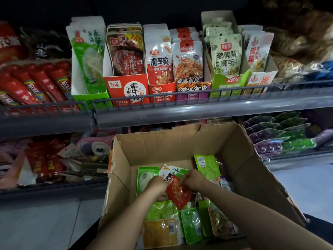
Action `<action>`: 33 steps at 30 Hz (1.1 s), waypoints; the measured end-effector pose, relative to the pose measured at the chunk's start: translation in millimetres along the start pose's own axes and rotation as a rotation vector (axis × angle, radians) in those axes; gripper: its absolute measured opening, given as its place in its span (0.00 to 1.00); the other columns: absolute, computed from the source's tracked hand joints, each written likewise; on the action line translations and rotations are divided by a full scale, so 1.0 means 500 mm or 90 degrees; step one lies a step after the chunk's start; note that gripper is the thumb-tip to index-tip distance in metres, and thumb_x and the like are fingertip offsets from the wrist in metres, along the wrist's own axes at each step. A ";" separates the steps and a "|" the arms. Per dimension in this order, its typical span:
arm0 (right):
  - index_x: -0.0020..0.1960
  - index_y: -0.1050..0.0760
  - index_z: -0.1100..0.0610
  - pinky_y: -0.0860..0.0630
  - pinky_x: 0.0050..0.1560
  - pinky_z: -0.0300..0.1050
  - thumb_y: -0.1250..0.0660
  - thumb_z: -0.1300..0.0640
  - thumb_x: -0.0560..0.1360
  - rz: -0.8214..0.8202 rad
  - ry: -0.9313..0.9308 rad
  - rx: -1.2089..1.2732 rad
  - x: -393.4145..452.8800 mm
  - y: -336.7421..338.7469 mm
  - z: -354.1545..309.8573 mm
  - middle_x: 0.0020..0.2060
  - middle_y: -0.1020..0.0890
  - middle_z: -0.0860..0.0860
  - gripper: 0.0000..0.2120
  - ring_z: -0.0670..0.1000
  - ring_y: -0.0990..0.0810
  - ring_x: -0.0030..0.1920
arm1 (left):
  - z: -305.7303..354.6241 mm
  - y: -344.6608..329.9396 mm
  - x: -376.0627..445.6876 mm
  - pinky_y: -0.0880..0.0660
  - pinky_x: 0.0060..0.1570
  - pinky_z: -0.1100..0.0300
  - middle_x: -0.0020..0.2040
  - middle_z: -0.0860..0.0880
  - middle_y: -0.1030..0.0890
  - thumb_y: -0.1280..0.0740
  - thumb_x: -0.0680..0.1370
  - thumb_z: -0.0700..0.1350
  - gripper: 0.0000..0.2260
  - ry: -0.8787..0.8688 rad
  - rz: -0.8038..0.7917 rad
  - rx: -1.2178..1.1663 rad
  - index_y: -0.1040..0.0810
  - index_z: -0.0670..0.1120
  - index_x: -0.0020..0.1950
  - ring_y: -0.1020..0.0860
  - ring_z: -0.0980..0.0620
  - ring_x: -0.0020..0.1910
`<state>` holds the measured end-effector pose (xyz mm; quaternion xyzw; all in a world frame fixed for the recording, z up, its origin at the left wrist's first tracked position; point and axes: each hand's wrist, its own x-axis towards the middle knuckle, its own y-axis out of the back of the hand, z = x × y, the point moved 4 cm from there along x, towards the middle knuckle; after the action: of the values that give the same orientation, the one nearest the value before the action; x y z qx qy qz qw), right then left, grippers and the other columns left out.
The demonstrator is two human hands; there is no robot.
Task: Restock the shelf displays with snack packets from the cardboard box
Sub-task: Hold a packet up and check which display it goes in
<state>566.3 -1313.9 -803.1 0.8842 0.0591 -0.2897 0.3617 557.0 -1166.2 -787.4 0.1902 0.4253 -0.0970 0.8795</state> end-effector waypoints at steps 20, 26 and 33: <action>0.41 0.20 0.56 0.27 0.39 0.38 0.33 0.60 0.76 0.008 0.161 0.409 -0.214 0.216 -0.124 0.38 0.20 0.52 0.06 0.49 0.24 0.39 | 0.176 0.087 -0.229 0.19 0.35 0.59 0.46 0.42 0.17 0.32 0.76 0.41 0.07 -0.281 -0.001 -0.413 0.24 0.40 0.51 0.18 0.47 0.44; 0.45 0.19 0.54 0.29 0.32 0.34 0.33 0.52 0.76 0.078 0.245 0.394 -0.272 0.304 -0.227 0.29 0.20 0.44 0.06 0.43 0.25 0.31 | 0.254 0.143 -0.307 0.20 0.43 0.56 0.50 0.42 0.18 0.32 0.77 0.43 0.07 -0.387 0.025 -0.347 0.23 0.42 0.53 0.19 0.46 0.49; 0.48 0.22 0.58 0.22 0.34 0.36 0.34 0.55 0.77 0.081 0.313 0.455 -0.290 0.377 -0.352 0.36 0.19 0.51 0.07 0.45 0.20 0.32 | 0.366 0.206 -0.351 0.19 0.42 0.56 0.53 0.40 0.19 0.31 0.76 0.43 0.04 -0.487 0.082 -0.338 0.22 0.44 0.47 0.20 0.43 0.53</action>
<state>588.5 -1318.3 -508.1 0.9983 -0.0149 -0.0500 0.0256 612.5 -1147.4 -520.2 -0.0647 0.0682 0.0071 0.9956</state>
